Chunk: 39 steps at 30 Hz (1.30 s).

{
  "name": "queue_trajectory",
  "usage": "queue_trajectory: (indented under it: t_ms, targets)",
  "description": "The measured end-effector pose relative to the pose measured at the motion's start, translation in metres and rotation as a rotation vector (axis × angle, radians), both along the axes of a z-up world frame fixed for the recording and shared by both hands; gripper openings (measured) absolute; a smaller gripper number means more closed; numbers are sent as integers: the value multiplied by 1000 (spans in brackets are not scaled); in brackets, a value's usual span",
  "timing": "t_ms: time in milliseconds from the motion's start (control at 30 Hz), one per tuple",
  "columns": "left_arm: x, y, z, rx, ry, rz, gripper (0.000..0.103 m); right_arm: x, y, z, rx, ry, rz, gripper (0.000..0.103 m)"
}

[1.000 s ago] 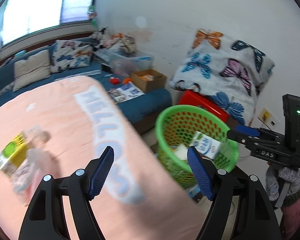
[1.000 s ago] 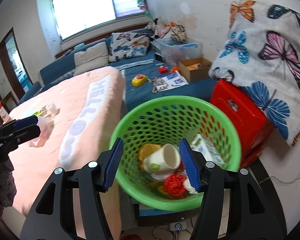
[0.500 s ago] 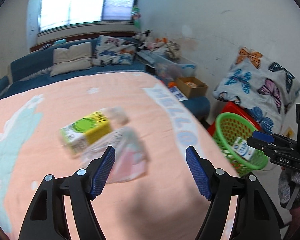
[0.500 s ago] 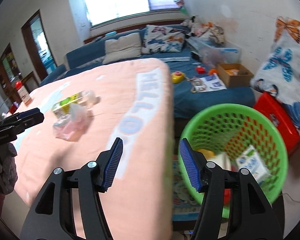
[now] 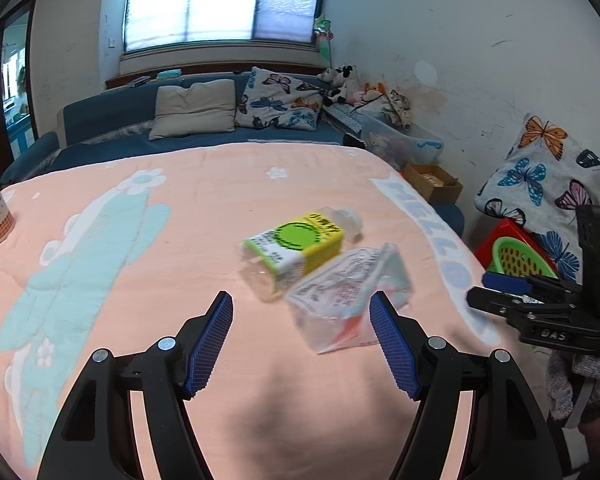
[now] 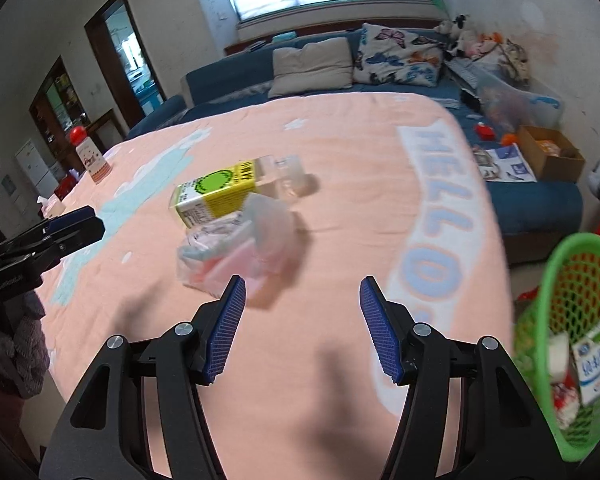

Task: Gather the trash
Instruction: 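Move both grippers back over the bed toward the yellow-labelled bottle and clear bag, then grasp the clear plastic bag with the right gripper while the left grasps the yellow-labelled bottle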

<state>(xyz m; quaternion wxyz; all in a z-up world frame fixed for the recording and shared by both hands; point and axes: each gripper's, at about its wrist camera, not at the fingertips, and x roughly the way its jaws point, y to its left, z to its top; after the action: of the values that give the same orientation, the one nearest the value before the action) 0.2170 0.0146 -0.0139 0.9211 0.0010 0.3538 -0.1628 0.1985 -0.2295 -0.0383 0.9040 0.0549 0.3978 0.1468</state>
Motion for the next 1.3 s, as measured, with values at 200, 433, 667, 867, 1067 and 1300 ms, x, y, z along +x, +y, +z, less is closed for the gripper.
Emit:
queue_trajectory:
  t_ms: [200,433,667,867,1067,1300]
  targets:
    - [10,13,-4,20,4,-3,68,27,27,-14,35,47,7,60]
    - [27,17,-7,24,15,-25,67,52,36,-27,74,80,-24,60]
    - [44,10,-12,34,31,-60,67,69,36,-37,101,118,-48,51]
    - [59,-5,-15,63,42,-95,69,67,30,-38,114,119,-42,28]
    - [77,-21,-22,111,55,-135,72,55,18,-29,90,84,-48,17]
    - [99,-41,-28,153,61,-189,73,33,-1,-12,44,34,-50,16]
